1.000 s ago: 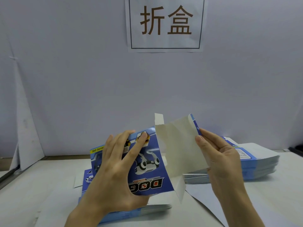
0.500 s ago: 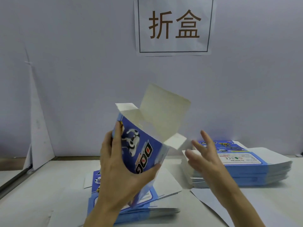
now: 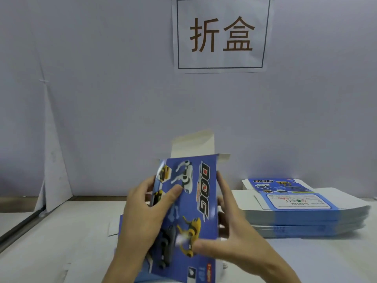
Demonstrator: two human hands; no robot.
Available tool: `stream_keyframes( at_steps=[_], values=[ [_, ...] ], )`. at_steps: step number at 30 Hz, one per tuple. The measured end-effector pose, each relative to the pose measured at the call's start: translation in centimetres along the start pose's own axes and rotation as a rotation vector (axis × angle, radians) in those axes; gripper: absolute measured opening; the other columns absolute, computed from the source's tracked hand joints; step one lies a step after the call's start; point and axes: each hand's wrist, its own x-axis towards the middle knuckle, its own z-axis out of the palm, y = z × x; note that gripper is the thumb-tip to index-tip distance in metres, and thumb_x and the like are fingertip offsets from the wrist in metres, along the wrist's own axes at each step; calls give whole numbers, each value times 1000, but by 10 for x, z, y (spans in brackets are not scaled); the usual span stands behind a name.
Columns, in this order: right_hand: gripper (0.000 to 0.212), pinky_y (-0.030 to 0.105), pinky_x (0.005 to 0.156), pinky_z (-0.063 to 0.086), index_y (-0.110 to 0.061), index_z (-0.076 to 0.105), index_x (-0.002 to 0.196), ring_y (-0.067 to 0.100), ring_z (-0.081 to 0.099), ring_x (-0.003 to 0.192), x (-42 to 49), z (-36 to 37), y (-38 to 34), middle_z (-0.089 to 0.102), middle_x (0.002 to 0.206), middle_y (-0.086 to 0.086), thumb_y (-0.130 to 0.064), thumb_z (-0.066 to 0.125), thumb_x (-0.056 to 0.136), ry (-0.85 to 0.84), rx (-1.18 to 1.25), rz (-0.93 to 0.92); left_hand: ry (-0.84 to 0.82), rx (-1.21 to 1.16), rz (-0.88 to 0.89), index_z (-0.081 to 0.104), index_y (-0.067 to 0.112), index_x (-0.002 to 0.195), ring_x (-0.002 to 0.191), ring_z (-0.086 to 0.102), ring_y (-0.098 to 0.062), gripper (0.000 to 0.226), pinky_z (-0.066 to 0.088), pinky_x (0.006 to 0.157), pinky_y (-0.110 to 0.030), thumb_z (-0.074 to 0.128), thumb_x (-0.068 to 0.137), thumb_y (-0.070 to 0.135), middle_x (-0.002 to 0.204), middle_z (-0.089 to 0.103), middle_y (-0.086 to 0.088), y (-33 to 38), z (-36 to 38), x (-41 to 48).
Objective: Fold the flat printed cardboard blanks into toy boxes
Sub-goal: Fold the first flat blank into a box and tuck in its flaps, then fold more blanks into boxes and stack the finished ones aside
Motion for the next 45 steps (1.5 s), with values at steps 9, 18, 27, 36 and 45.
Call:
stream_keyframes(
  at_steps=[9, 18, 27, 36, 45],
  values=[
    [92, 33, 75, 58, -61, 38, 131, 22, 62, 116, 0, -9, 0, 58, 133, -9, -30, 84, 58, 210, 216, -90, -420, -241, -314, 59, 2, 102, 55, 66, -14, 69, 51, 54, -26, 59, 67, 61, 67, 71, -1, 0, 4, -7],
    [84, 33, 77, 59, -64, 25, 129, 7, 62, 112, 4, -6, 1, 60, 116, -29, -39, 74, 65, 267, 101, -16, -180, -267, -72, 68, 19, 89, 73, 71, -9, 40, 51, 58, -13, 66, 64, 50, 79, 75, 5, 1, 10, -9],
    [90, 28, 77, 59, -43, 23, 145, 8, 66, 104, 2, -4, -1, 61, 127, -12, -36, 74, 71, 138, 22, 72, -193, -305, 13, 66, 47, 103, 92, 70, -10, 36, 56, 67, -19, 74, 68, 48, 101, 74, 8, 2, 7, -6],
    [68, 34, 74, 60, -55, 32, 132, 14, 69, 99, 9, -2, 6, 67, 112, -12, -50, 65, 73, 227, 63, 113, -353, -211, -76, 70, 33, 104, 93, 71, -19, 29, 56, 71, -21, 58, 78, 40, 101, 74, 0, -9, -15, 6],
    [66, 31, 81, 57, -59, 26, 130, 12, 69, 98, 7, -5, 8, 63, 121, -10, -64, 59, 74, 38, -24, 291, -491, -81, -329, 52, -5, 119, 69, 68, 4, 32, 37, 99, -37, 61, 90, 6, 135, 44, -38, -1, -66, 10]
  ],
)
